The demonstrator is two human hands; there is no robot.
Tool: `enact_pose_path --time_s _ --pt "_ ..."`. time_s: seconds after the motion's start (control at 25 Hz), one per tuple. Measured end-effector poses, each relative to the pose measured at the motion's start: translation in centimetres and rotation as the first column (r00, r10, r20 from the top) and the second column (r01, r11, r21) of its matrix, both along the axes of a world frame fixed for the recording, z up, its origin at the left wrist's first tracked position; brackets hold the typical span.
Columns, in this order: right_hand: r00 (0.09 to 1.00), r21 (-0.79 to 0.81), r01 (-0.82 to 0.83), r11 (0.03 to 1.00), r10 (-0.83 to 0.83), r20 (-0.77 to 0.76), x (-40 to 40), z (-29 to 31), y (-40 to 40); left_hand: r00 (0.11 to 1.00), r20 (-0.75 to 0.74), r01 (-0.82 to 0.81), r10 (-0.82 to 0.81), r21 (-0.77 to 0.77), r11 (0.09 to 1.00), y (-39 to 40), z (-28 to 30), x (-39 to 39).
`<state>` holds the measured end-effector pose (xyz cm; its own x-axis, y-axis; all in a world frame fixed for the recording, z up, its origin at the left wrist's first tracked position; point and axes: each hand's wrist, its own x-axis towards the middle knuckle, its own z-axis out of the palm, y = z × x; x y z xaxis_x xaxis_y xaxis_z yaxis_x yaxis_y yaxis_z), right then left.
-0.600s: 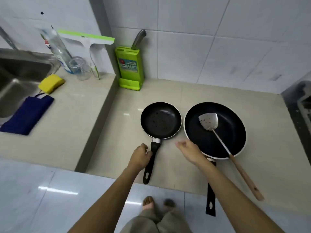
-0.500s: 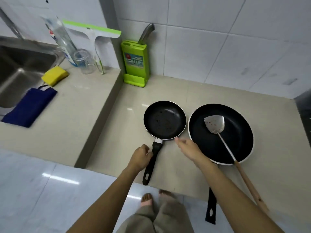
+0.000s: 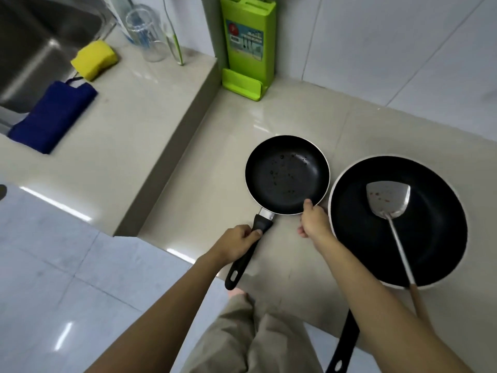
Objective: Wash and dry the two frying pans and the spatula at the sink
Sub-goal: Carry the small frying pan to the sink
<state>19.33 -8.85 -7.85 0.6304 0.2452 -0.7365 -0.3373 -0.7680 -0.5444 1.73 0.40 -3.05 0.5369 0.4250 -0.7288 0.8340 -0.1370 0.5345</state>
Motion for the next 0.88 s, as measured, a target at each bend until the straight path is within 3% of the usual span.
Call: enact_pose_path --time_s 0.12,0.24,0.44,0.6,0.72,0.88 --pt "0.999 -0.005 -0.029 1.0 0.029 0.034 0.2 -0.5 -0.1 0.976 0.049 -0.195 0.214 -0.258 0.946 -0.9 -0.1 0.2" --pt "0.997 0.009 -0.071 0.997 0.07 0.04 0.4 -1.0 -0.5 0.96 0.041 -0.253 0.276 -0.286 0.924 -1.3 -0.3 0.1" --pt "0.999 0.059 -0.022 0.998 0.024 -0.034 -0.3 1.5 0.2 0.963 0.06 -0.265 0.264 0.004 0.964 -0.7 1.9 -0.1" --pt "0.999 0.155 0.023 0.988 -0.015 -0.052 -1.5 6.0 3.1 0.976 0.089 -0.208 0.197 0.143 0.968 2.6 5.7 -1.0" --pt "0.999 0.263 -0.036 0.964 0.041 -0.013 -3.1 9.9 6.8 0.981 0.117 -0.183 0.155 0.289 0.94 5.9 9.1 -3.3" --pt "0.986 0.382 -0.164 0.909 0.152 0.064 -7.0 15.0 13.7 0.961 0.192 -0.263 0.199 0.421 0.868 10.5 13.5 -8.7"
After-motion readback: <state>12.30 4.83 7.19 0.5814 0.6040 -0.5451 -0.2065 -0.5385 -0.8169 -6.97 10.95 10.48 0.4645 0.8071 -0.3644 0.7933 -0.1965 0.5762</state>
